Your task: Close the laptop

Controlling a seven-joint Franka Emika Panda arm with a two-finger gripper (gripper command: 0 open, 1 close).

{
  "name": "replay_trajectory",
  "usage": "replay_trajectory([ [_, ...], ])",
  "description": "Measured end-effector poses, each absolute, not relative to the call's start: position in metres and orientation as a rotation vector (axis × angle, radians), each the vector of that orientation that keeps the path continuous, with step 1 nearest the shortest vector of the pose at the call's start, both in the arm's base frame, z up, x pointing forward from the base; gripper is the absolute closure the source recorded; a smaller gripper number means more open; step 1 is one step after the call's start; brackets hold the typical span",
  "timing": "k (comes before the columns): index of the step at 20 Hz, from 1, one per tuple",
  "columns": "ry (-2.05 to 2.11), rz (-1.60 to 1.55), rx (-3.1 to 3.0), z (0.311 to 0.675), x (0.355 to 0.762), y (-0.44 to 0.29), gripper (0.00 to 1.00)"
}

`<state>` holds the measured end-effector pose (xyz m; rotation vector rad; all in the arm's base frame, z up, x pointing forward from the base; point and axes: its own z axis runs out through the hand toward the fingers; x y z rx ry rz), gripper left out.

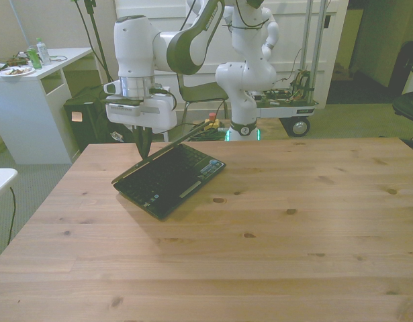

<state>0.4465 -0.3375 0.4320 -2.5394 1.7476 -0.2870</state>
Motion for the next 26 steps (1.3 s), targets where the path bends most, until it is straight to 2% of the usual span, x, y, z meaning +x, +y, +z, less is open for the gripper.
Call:
replay_trajectory([
  [6,1.774,-0.273,-2.516,0.418,0.453,-0.348,1.0],
  [15,1.765,-0.252,-2.519,0.4,0.484,-0.352,1.0],
  [22,1.76,-0.246,-2.52,0.397,0.485,-0.35,1.0],
  [26,1.766,-0.22,-2.511,0.383,0.486,-0.351,1.0],
])
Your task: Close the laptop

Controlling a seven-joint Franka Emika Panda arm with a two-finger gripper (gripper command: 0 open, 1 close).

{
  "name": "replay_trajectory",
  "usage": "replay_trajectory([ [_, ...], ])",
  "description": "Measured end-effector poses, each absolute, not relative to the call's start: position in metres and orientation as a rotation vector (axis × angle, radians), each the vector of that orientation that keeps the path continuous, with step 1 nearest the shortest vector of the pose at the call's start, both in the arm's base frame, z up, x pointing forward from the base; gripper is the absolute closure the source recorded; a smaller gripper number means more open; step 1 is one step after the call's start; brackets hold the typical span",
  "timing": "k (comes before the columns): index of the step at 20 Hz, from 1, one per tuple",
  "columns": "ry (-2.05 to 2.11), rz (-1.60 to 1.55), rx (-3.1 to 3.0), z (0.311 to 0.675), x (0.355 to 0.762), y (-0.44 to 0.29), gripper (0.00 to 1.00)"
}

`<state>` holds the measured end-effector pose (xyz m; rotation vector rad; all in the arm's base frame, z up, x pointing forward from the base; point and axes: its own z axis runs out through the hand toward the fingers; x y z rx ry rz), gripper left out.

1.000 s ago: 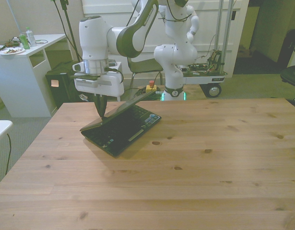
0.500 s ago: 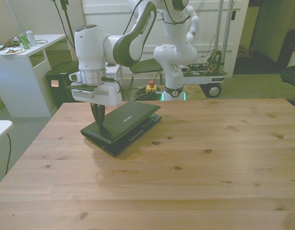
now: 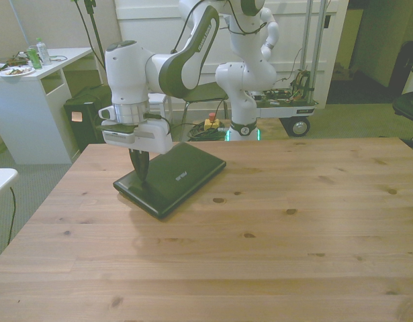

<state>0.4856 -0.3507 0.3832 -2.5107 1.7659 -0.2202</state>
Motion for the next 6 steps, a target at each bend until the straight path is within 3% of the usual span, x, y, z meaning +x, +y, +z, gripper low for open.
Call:
replay_trajectory([
  [3,1.755,-0.247,-2.504,0.391,0.485,-0.349,1.0],
  [6,1.7,-0.324,-2.499,0.435,0.48,-0.333,1.0],
])
